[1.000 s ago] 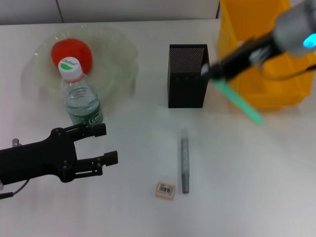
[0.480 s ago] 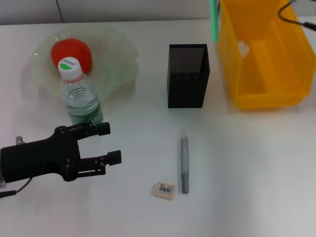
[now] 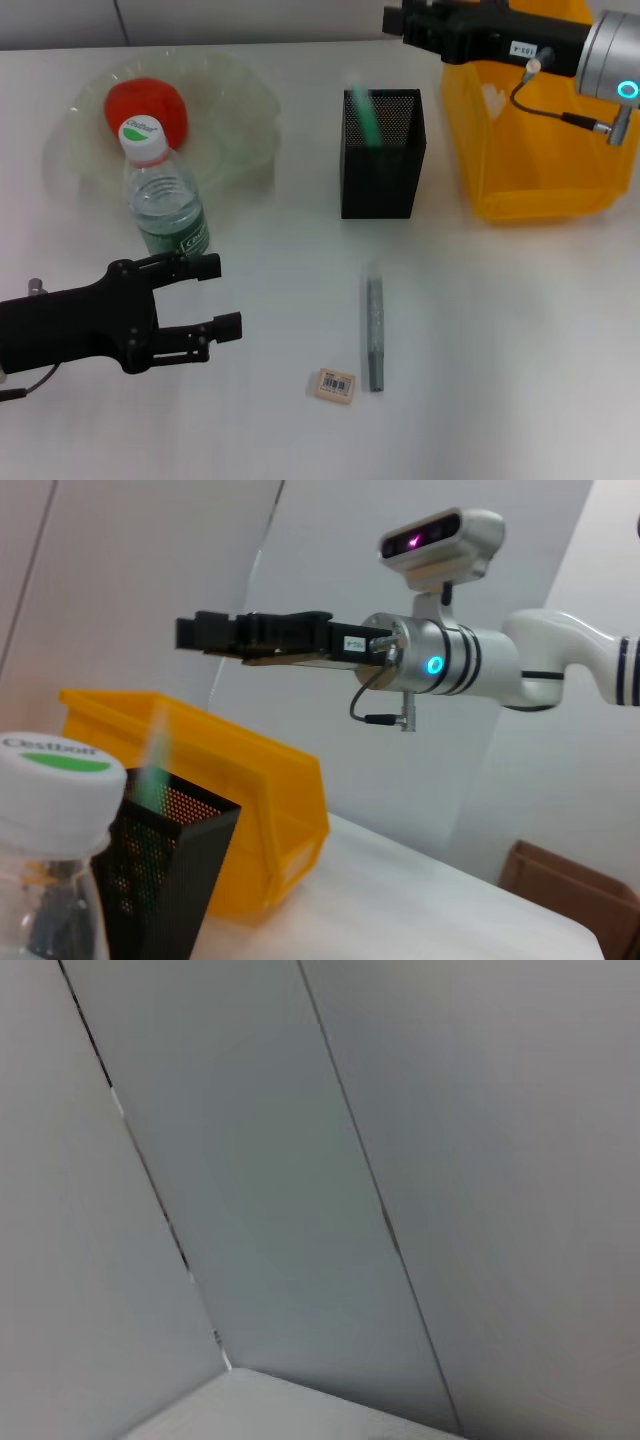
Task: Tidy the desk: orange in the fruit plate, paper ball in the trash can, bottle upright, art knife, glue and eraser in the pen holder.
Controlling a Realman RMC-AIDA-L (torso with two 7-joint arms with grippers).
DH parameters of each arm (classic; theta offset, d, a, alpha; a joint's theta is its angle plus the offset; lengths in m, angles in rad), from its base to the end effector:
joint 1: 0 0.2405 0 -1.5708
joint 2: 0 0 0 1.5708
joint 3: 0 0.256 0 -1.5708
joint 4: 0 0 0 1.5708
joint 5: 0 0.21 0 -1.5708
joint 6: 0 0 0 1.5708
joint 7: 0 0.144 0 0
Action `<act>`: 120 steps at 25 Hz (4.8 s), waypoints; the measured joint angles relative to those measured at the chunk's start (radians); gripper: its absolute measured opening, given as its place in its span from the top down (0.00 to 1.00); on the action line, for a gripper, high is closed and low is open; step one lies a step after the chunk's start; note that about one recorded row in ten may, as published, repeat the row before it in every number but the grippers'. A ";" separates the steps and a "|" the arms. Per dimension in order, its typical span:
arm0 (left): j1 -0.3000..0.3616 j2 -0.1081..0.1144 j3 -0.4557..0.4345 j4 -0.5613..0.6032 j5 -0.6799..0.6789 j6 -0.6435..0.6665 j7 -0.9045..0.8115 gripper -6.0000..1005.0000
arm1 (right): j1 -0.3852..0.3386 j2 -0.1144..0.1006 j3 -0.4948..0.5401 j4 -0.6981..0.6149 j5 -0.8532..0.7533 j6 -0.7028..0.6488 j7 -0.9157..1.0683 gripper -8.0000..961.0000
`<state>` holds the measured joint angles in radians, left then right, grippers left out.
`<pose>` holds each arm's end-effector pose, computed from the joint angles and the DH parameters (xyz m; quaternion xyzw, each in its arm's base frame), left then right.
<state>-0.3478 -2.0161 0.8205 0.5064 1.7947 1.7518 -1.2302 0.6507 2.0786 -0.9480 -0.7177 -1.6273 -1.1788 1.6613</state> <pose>-0.2954 0.2553 0.0012 -0.9163 -0.2268 -0.3222 0.0713 0.1866 0.4116 0.0082 -0.8805 0.2764 0.3213 0.2122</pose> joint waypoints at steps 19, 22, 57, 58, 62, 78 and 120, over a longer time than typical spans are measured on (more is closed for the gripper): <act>-0.007 0.072 0.018 0.089 0.117 0.151 -0.008 0.16 | 0.225 -0.020 -0.144 -0.597 -0.705 -0.822 0.555 0.28; -0.010 0.073 0.018 0.117 0.155 0.170 -0.036 0.16 | 0.247 0.004 -0.297 -0.576 -0.756 -0.790 0.580 0.28; -0.009 0.069 0.016 0.119 0.158 0.140 -0.044 0.16 | 0.230 0.014 -1.091 -0.396 -0.623 -0.177 0.904 0.37; -0.009 0.069 0.016 0.119 0.158 0.139 -0.044 0.16 | 0.230 0.014 -1.098 -0.394 -0.623 -0.169 0.904 0.39; -0.009 0.068 0.015 0.117 0.158 0.127 -0.044 0.16 | 0.231 0.014 -1.110 -0.391 -0.623 -0.159 0.903 0.49; -0.005 0.066 -0.008 0.115 0.158 0.109 -0.042 0.16 | 0.166 0.007 -0.898 -0.560 -0.683 -0.273 0.889 0.73; -0.037 0.061 -0.079 0.116 0.148 0.103 -0.029 0.16 | 0.212 0.012 -0.781 -0.460 -0.879 -0.274 1.108 0.41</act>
<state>-0.3847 -1.9553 0.7415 0.6225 1.9430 1.8550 -1.2596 0.8626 2.0909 -1.7291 -1.1773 -2.5065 -1.4525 2.7690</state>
